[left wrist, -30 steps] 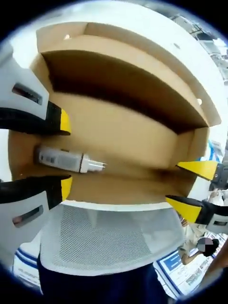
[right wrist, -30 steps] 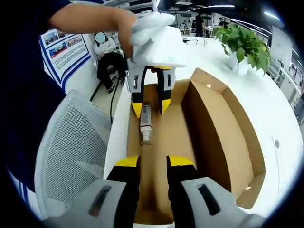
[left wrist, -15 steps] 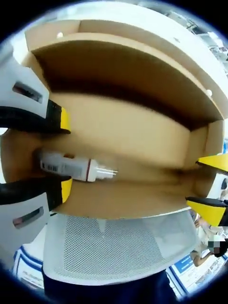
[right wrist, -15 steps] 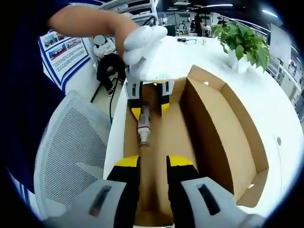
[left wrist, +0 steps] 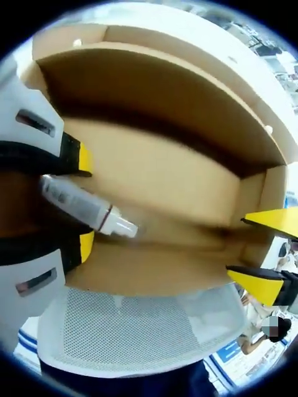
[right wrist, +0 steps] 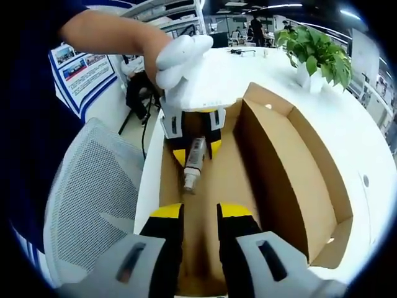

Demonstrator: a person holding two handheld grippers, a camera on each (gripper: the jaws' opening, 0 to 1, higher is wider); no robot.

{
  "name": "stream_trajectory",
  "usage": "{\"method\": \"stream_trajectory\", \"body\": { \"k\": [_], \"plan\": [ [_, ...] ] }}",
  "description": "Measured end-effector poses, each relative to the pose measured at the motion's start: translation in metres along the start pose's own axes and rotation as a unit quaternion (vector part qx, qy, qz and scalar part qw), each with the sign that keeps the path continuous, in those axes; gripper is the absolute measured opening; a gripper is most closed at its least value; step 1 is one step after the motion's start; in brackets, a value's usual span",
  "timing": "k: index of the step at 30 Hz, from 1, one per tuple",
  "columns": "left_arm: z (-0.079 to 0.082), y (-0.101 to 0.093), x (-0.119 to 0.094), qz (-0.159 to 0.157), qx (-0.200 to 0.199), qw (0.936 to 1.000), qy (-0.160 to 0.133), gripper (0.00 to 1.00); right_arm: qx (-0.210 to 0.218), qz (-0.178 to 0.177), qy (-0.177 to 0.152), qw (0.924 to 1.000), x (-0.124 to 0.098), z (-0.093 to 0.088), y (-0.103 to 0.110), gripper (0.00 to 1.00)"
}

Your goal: Operate the shoe box by opening the lid, removing the specified soft item, and placing it in the target area until the item is outside and the box remains undamaged.

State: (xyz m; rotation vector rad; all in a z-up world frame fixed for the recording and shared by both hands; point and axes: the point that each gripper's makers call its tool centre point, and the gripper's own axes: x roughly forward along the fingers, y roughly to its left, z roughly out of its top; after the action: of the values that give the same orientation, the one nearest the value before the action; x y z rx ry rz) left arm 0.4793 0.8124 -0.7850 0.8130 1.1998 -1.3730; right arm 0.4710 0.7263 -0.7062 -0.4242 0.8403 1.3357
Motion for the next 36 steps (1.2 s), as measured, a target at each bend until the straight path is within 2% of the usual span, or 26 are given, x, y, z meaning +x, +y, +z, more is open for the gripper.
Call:
{"method": "stream_trajectory", "body": {
  "k": [2, 6, 11, 24, 30, 33, 35, 36],
  "plan": [
    [0.0, -0.001, 0.002, -0.002, 0.0, 1.0, 0.004, 0.24, 0.002, -0.001, 0.0, 1.0, 0.0, -0.001, 0.0, 0.19],
    [-0.001, 0.0, 0.006, 0.002, 0.004, 0.9999, 0.012, 0.21, 0.005, -0.001, -0.002, 1.0, 0.002, -0.003, 0.001, 0.19],
    [0.007, 0.0, 0.007, 0.003, 0.001, 1.0, -0.001, 0.18, 0.009, 0.0, -0.004, 1.0, 0.003, -0.005, 0.001, 0.19],
    [0.042, -0.003, 0.018, 0.003, 0.058, 0.9977, -0.037, 0.18, 0.015, -0.005, -0.001, 0.9999, 0.006, -0.016, -0.003, 0.19],
    [0.035, -0.006, 0.016, 0.005, 0.063, 0.9976, -0.029, 0.19, 0.012, -0.007, 0.006, 0.9999, 0.009, -0.021, -0.005, 0.19],
    [0.03, -0.005, 0.017, 0.007, 0.064, 0.9975, -0.028, 0.24, 0.011, -0.006, 0.009, 0.9999, 0.014, -0.023, -0.006, 0.19],
    [0.023, -0.003, 0.022, 0.012, 0.076, 0.9969, -0.013, 0.19, 0.009, -0.005, 0.011, 0.9999, 0.017, -0.023, -0.005, 0.2],
    [0.025, -0.002, 0.022, 0.019, 0.08, 0.9964, -0.019, 0.19, 0.007, -0.005, 0.014, 0.9999, 0.019, -0.024, -0.005, 0.2]
  ]
}}
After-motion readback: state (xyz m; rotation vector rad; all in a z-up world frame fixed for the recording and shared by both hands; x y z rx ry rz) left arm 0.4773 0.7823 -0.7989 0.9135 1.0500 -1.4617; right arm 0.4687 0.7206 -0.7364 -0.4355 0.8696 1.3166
